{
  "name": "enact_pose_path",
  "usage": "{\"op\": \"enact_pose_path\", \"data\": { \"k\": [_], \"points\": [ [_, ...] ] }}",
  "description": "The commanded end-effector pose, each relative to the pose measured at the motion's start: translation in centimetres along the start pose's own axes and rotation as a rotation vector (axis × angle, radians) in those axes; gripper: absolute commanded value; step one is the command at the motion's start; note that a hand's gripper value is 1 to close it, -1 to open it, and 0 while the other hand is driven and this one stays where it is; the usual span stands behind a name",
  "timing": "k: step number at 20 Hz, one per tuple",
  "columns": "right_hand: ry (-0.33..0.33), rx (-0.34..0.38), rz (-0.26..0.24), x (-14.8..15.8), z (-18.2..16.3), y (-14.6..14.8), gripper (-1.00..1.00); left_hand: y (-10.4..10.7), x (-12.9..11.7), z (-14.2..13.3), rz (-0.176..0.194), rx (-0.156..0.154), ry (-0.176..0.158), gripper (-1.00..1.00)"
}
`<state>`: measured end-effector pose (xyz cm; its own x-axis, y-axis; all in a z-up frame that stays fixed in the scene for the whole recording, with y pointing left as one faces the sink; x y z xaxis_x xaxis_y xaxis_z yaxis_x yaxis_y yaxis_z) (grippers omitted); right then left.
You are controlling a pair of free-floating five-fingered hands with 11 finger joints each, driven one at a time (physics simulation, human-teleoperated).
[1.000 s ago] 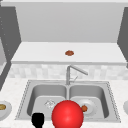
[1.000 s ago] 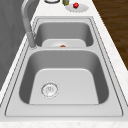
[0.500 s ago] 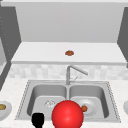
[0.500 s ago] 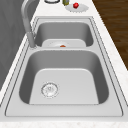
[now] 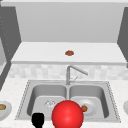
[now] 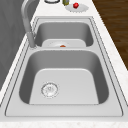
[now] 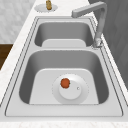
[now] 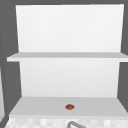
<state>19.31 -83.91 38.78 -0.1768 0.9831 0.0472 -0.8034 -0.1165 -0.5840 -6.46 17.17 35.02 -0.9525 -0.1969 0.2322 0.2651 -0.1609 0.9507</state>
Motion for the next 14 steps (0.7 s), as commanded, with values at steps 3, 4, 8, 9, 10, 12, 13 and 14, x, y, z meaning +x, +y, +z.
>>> {"op": "enact_pose_path", "data": {
  "k": [3, 4, 8, 9, 10, 12, 13, 14],
  "points": [
    [-0.07, -0.034, -0.074, 2.2, 1.8, 4.0, -1.0, 0.0, 0.0, 0.0, 0.0, 0.0, 0.0, 0.0],
    [-0.079, -0.039, -0.081, 2.6, 2.1, 4.7, -1.0, 0.0, 0.0, 0.0, 0.0, 0.0, 0.0, 0.0],
    [-0.125, -0.052, -0.106, 4.1, 3.3, 7.5, -1.0, 0.0, 0.0, 0.0, 0.0, 0.0, 0.0, 0.0],
    [-0.137, -0.056, -0.114, 4.4, 3.6, 8.2, -1.0, 0.0, 0.0, 0.0, 0.0, 0.0, 0.0, 0.0],
    [-0.148, -0.059, -0.121, 4.8, 3.9, 9.0, -1.0, 0.0, 0.0, 0.0, 0.0, 0.0, 0.0, 0.0],
    [-0.164, -0.071, -0.132, 5.7, 4.2, 10.5, -1.0, 0.0, 0.0, 0.0, 0.0, 0.0, 0.0, 0.0],
    [-0.171, -0.078, -0.139, 6.2, 4.3, 11.3, -1.0, 0.0, 0.0, 0.0, 0.0, 0.0, 0.0, 0.0],
    [-0.175, -0.088, -0.148, 6.6, 4.3, 12.0, -1.0, 0.0, 0.0, 0.0, 0.0, 0.0, 0.0, 0.0]
  ]
}}
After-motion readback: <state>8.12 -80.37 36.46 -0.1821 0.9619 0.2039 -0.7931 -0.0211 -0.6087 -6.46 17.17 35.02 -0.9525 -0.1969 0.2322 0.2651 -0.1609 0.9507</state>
